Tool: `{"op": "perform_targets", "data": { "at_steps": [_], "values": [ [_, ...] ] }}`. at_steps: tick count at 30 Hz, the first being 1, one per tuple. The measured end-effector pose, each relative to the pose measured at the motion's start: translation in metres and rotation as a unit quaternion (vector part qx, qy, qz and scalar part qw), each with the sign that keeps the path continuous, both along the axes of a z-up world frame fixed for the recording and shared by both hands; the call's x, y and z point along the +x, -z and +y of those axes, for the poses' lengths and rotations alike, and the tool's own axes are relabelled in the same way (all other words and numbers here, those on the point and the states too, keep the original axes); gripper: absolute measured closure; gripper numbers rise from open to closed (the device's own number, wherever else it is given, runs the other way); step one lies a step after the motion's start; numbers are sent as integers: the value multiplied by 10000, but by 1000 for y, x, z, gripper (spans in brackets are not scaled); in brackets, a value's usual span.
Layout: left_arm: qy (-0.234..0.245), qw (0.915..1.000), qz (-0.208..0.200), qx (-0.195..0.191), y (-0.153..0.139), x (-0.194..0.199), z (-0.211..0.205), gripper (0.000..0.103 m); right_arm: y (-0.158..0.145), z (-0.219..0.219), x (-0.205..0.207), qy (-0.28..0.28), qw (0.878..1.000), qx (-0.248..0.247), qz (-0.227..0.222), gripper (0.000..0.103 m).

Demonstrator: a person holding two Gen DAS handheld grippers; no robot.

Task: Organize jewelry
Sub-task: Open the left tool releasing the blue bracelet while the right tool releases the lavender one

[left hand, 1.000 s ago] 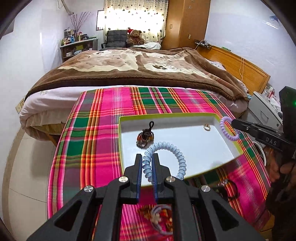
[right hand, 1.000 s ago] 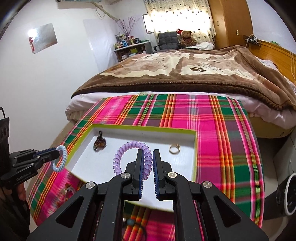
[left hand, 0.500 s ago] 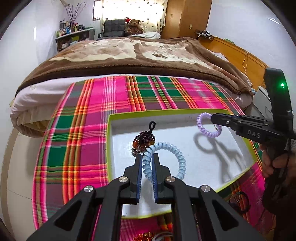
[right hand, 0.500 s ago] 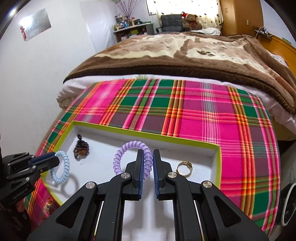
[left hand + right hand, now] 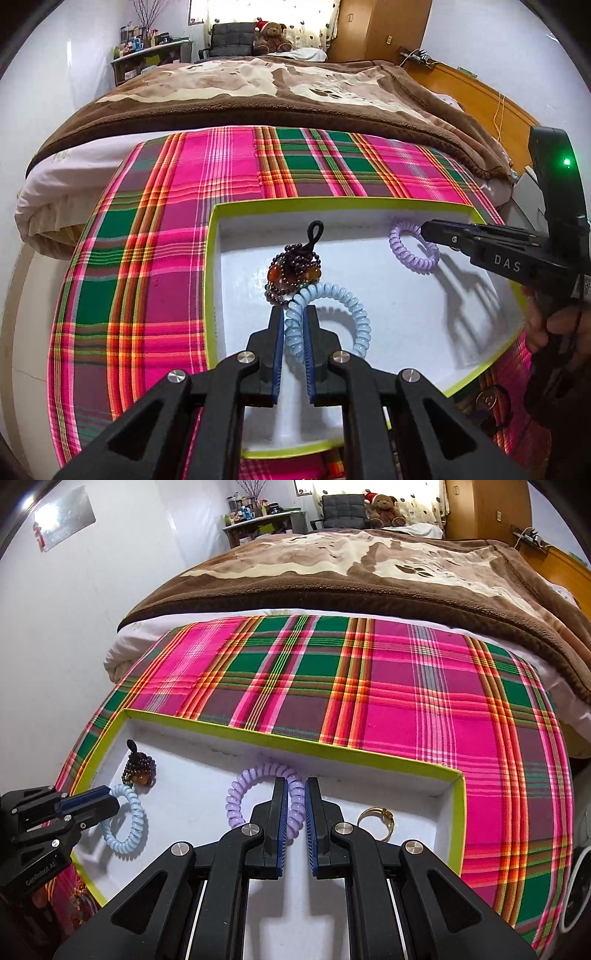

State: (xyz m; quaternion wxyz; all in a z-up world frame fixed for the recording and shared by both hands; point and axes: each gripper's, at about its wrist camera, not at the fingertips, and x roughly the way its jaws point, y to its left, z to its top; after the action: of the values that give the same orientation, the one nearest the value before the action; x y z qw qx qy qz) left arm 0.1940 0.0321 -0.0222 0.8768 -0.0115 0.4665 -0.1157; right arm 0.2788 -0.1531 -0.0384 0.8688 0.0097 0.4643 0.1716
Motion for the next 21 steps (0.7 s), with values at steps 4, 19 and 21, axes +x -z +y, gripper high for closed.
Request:
{"op": "perform_targets", "data": {
  "at_steps": [4, 19, 21],
  "values": [
    [-51, 9999, 91, -63, 3, 2, 3, 92, 1, 1, 1, 7, 10000, -3, 23, 93],
    [-122, 9995, 27, -299, -5, -6, 9, 70, -11, 1, -11, -11, 9998, 159, -102, 89],
    [-55, 9995, -28, -313, -9, -12, 8, 65, -15, -1, -17, -15, 9997, 181, -151, 88]
  ]
}}
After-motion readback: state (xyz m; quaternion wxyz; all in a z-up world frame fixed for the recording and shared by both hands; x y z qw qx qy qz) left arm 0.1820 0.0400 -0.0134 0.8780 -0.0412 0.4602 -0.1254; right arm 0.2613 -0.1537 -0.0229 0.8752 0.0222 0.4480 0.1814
